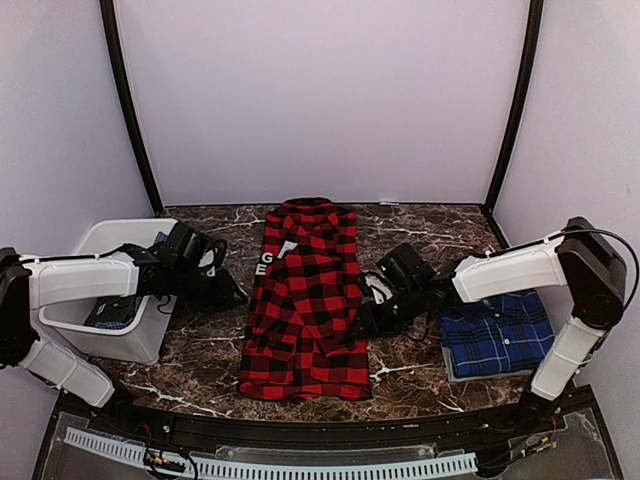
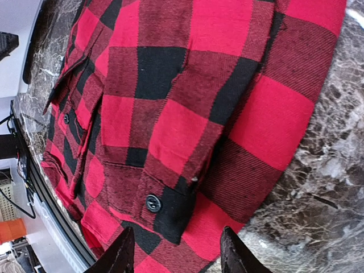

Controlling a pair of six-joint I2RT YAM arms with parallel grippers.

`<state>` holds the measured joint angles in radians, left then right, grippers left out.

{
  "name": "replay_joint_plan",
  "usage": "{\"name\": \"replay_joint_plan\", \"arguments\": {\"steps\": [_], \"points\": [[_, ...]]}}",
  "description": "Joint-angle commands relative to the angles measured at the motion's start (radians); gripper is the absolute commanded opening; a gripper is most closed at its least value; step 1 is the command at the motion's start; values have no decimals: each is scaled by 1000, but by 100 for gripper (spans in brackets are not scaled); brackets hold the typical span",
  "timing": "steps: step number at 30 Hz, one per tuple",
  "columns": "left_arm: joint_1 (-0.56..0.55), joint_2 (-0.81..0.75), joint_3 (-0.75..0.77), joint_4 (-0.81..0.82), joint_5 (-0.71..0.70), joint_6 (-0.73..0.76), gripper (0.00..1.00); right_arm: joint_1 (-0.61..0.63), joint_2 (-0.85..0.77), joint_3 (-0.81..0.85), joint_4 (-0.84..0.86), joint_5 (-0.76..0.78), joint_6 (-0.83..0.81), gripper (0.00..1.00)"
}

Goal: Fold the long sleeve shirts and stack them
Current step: Fold the 1/3-folded shirt at the center of the board.

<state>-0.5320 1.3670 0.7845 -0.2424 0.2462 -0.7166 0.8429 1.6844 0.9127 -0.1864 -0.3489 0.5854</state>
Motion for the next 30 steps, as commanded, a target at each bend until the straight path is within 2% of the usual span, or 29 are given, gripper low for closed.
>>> {"name": "replay_joint_plan", "arguments": {"steps": [1,5,13,18,22,24,30], "points": [[0,-37,-33,-39,5,2,29,30,16,3,66,-18,37,45],[-1,-44,-40,-38,2,1,28,40,38,3,79,-28,48,40],[-1,-37,-44,-35,4,2,28,45,67,14,55,-23,45,38],[0,-38,-45,-34,12,2,28,54,90,25,60,-49,46,29],[0,-43,-46,-41,16,8,28,57,84,29,47,-74,49,11],[0,-48,-49,-49,16,11,28,60,67,33,22,-81,45,6],[0,-61,-66,-54,29,15,28,95,26,3,-12,-117,63,2]]}}
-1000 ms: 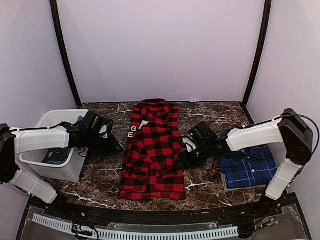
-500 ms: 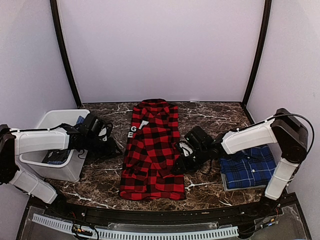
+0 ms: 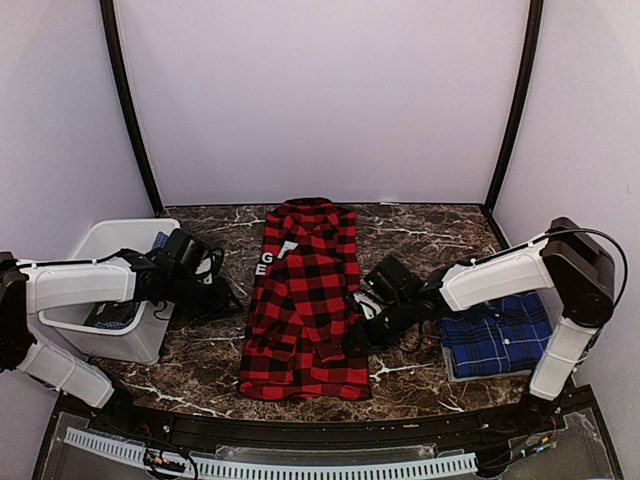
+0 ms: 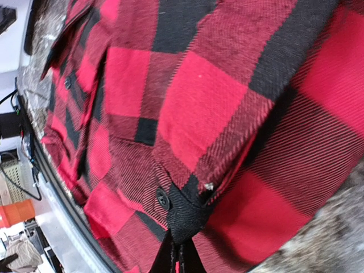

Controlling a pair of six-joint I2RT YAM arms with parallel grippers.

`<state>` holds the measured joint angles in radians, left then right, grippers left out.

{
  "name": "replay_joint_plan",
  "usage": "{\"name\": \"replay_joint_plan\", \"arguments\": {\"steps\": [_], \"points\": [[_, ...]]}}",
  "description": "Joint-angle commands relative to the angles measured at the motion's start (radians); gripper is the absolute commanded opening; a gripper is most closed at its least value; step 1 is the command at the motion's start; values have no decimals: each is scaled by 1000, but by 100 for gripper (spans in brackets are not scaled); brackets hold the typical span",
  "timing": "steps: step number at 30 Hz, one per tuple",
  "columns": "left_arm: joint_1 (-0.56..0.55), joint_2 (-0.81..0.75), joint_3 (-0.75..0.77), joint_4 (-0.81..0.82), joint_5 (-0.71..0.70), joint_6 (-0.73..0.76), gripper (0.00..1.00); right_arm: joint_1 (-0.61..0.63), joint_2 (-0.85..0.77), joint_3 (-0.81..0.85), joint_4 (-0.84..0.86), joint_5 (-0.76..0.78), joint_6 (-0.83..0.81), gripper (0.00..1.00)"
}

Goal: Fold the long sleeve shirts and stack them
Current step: Fold the 1/3-folded shirt at the center of the board.

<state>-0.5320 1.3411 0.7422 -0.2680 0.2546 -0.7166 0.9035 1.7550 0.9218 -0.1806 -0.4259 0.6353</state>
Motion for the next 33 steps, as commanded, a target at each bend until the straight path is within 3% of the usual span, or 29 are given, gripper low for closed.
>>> {"name": "replay_joint_plan", "arguments": {"steps": [1,6,12,15,33], "points": [[0,-36,-29,-28,23,16,28,38,-44,-14,-18,-40,16,2],[0,-36,-52,-24,37,19,28,44,-53,-47,-7,-35,35,4],[-10,-29,-86,-19,72,21,31,44,-107,-48,-38,33,41,44],[-31,-20,-102,-11,86,13,36,41,-143,-74,-35,59,56,54],[-180,117,-149,65,96,-135,39,-26,-185,-287,204,-42,154,56]]}}
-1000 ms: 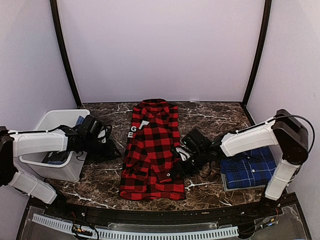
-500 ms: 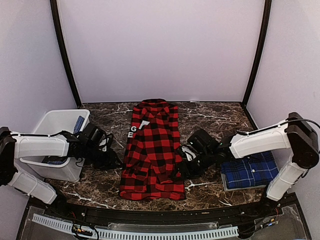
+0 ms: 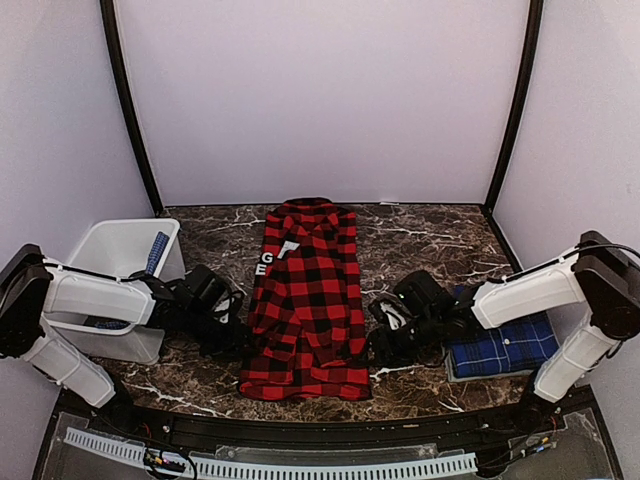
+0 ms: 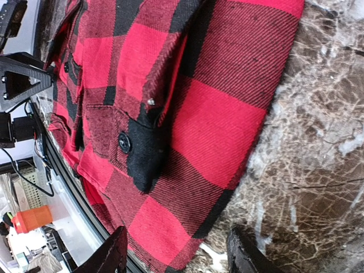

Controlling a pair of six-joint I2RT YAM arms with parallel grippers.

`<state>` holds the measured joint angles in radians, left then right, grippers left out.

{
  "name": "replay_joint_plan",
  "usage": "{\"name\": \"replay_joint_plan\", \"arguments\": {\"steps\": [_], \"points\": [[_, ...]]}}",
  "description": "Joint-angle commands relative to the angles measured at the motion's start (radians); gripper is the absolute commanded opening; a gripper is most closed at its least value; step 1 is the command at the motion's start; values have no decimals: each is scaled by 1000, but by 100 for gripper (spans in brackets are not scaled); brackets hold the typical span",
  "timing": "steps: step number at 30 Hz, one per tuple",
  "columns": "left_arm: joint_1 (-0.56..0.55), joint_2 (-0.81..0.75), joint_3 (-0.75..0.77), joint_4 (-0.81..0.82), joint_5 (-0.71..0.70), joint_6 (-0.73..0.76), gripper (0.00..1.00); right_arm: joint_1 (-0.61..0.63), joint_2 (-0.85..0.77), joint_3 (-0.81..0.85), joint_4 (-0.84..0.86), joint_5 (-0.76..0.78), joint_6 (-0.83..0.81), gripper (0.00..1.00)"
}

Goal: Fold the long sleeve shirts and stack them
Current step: Fold the 1/3-folded shirt at the center of the board, then pick up the rectangle-folded shirt from the center of the board.

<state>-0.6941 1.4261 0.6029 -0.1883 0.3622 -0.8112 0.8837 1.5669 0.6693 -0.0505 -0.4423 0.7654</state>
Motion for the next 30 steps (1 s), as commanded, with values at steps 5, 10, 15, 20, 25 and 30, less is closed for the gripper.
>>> {"name": "replay_joint_plan", "arguments": {"steps": [5,10,15,20,25,30], "points": [[-30,5,3,-85,-71,-49,37,-9,17,-57,120,-46,29,56],[-30,-63,22,-139,-113,-48,36,-14,25,-61,126,-55,15,56],[-29,-133,42,-124,-143,-28,36,-21,22,-66,124,-60,5,56],[-31,-73,77,-87,-134,14,35,-25,31,-59,126,-67,-2,56],[-31,4,124,-82,-146,55,35,-26,30,-62,127,-66,0,56],[-31,52,153,-98,-165,68,35,-26,31,-72,138,-65,11,55]]}}
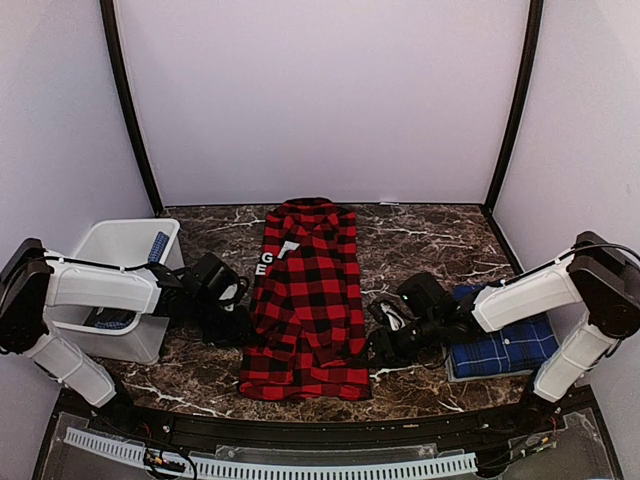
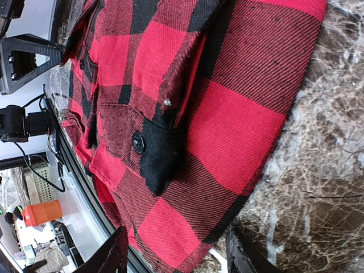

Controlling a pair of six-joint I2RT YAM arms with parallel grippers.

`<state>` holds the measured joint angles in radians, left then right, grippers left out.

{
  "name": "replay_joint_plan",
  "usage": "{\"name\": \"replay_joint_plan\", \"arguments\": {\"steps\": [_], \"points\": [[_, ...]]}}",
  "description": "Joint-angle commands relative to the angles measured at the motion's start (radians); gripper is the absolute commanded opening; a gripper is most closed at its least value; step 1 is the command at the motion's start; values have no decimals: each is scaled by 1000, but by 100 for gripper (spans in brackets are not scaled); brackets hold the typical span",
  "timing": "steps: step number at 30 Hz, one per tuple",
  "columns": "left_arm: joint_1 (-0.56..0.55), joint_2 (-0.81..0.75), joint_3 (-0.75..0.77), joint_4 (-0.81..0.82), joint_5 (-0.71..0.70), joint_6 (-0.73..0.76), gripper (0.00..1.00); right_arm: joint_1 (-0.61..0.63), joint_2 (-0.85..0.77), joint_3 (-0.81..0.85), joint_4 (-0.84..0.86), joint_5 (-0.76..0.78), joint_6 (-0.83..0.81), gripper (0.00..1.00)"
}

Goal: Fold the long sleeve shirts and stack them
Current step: Pick up the rectangle-folded shirt from the center of the board.

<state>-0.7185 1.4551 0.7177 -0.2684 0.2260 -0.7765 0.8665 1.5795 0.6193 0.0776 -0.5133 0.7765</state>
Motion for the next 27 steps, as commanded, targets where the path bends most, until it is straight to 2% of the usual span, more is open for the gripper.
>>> {"name": "replay_joint_plan", "arguments": {"steps": [1,24,27], "points": [[-7,33,41,-24,-33,34,35,-9,16,-22,11,6,2,55],[-33,67,57,-75,-65,26,34,-9,25,-28,33,-7,13,55],[-35,63,60,-69,-55,24,26,-9,23,-29,33,-7,13,55]]}}
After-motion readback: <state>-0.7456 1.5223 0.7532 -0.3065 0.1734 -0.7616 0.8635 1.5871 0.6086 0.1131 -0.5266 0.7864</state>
